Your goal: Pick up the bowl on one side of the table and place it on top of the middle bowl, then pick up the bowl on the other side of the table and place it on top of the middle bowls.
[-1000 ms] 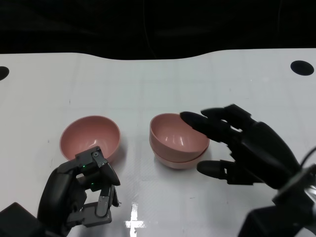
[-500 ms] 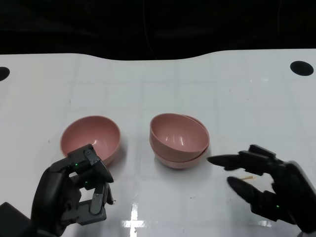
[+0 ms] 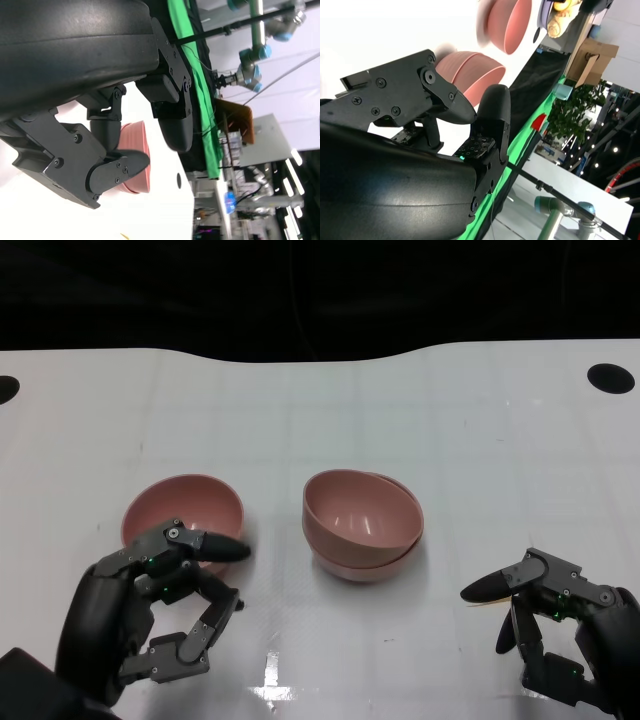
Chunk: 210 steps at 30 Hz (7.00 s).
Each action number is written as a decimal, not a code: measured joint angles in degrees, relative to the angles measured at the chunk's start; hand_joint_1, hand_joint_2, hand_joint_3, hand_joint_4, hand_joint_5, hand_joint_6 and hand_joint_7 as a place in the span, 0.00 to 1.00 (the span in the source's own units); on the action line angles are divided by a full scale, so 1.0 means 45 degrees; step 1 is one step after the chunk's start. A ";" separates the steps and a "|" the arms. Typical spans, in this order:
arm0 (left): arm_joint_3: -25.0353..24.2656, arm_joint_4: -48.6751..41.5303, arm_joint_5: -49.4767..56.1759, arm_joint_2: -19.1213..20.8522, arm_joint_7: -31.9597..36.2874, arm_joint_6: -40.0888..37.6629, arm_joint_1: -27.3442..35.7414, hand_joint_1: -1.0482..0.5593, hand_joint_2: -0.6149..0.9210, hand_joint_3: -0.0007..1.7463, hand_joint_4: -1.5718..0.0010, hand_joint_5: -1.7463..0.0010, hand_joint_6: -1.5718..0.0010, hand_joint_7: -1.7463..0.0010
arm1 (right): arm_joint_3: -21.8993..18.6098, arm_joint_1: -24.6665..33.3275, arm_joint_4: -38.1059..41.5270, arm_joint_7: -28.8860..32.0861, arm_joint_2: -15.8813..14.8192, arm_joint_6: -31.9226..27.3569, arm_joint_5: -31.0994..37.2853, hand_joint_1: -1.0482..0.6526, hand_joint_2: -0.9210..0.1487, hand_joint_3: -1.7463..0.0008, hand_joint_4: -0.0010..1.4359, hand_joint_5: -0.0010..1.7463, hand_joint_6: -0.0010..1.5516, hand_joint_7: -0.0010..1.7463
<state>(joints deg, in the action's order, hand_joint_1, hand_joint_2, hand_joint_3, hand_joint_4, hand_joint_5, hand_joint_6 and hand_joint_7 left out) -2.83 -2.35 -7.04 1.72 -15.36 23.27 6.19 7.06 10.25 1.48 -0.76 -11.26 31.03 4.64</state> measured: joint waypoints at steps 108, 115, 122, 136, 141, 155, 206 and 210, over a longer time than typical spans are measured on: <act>0.7089 -0.4325 1.2180 0.3492 0.4398 -0.0702 -0.9273 0.49 0.75 0.46 0.45 0.00 0.49 0.18 | -0.0099 0.0238 -0.0990 -0.1096 0.0854 -0.1846 0.0745 0.60 0.65 0.08 0.64 1.00 0.54 0.81; 0.7276 -0.4682 1.2144 0.3270 0.4047 -0.0455 -0.9378 0.50 0.75 0.44 0.45 0.00 0.46 0.31 | -0.0098 0.0318 -0.0988 -0.1100 0.0854 -0.1651 0.0738 0.59 0.66 0.06 0.64 1.00 0.55 0.81; 0.7650 -0.5223 1.2180 0.2929 0.3814 -0.0470 -0.9696 0.49 0.83 0.31 0.45 0.00 0.39 0.52 | -0.0100 0.0309 -0.0963 -0.1100 0.0854 -0.1632 0.0740 0.59 0.66 0.06 0.64 1.00 0.54 0.81; 0.7816 -0.5856 1.1994 0.2536 0.2385 -0.1132 -0.9750 0.34 1.00 0.17 0.76 0.70 0.69 0.96 | -0.0084 0.0258 -0.0931 -0.1093 0.0877 -0.1690 0.0787 0.60 0.66 0.07 0.64 1.00 0.54 0.81; 0.7813 -0.5165 1.2014 0.2749 0.2205 -0.1412 -0.9741 0.25 1.00 0.22 0.87 0.78 0.81 1.00 | -0.0085 0.0256 -0.0971 -0.1101 0.0880 -0.1778 0.0758 0.60 0.65 0.07 0.63 1.00 0.54 0.81; 0.6613 -0.2000 1.1101 0.3692 0.1643 -0.2072 -0.8156 0.18 1.00 0.27 1.00 0.77 0.89 1.00 | -0.0102 0.0226 -0.0951 -0.1101 0.0877 -0.1776 0.0753 0.61 0.66 0.07 0.63 1.00 0.54 0.81; 0.0770 0.1708 -0.3322 0.0501 0.0708 -0.3009 0.0879 0.55 0.69 0.72 0.46 0.00 0.53 0.08 | -0.0110 0.0214 -0.0948 -0.1335 0.0874 -0.1882 0.0472 0.61 0.64 0.08 0.63 0.99 0.54 0.79; 0.0564 0.1706 -0.3318 0.0386 0.0551 -0.3033 0.0848 0.55 0.69 0.73 0.46 0.00 0.53 0.08 | -0.0111 0.0206 -0.0945 -0.1338 0.0874 -0.1881 0.0467 0.61 0.64 0.08 0.63 0.99 0.54 0.79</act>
<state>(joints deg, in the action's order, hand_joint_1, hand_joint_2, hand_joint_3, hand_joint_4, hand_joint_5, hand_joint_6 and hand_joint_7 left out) -0.30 5.33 -21.97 3.46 -12.88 9.62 10.01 6.56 11.18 -2.77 -6.78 -7.33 22.56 6.74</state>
